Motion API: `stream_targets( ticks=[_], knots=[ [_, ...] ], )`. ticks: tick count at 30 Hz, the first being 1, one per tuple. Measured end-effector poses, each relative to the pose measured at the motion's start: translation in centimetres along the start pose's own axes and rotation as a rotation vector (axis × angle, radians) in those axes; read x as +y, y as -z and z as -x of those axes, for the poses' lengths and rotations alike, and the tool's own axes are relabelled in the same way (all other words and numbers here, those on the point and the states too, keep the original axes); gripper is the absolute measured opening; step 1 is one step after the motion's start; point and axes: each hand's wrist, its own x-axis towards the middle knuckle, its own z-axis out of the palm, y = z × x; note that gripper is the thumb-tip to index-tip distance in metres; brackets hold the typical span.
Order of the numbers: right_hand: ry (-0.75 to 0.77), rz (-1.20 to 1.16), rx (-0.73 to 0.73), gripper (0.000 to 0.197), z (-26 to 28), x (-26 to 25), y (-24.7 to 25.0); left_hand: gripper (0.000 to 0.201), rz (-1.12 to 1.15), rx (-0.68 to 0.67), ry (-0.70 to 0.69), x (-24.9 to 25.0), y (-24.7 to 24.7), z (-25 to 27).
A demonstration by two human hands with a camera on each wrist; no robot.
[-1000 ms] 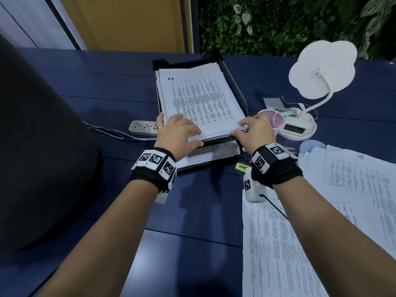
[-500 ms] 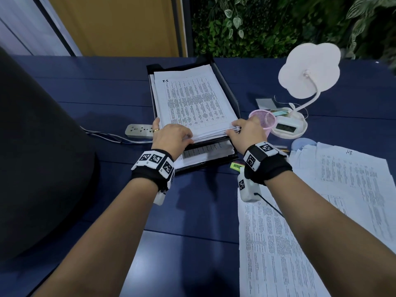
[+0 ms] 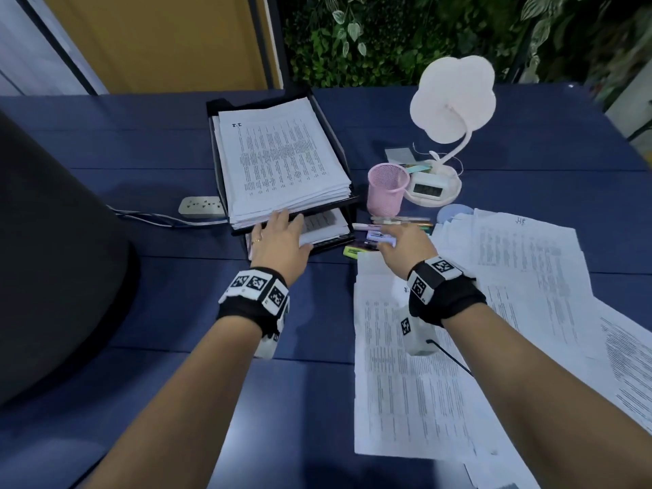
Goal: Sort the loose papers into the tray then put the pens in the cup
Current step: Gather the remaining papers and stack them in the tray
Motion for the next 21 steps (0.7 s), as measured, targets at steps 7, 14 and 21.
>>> stream_targets(
  ticks=[7,14,21],
  knots=[
    [-0.207,0.002,-0.134,0.035,4.3,8.1,0.2,0.060,0.105,-0.198,0.021,5.1,-4.7,4.0],
    [-0.303,0.032,-0.223,0.039,7.0,14.4,0.9,0.061,0.275,-0.365,0.180,8.6,-8.8,6.7],
    [-0.309,0.123,-0.267,0.038,8.0,17.2,1.7,0.073,0.276,-0.366,0.423,10.7,-10.9,6.8]
  ],
)
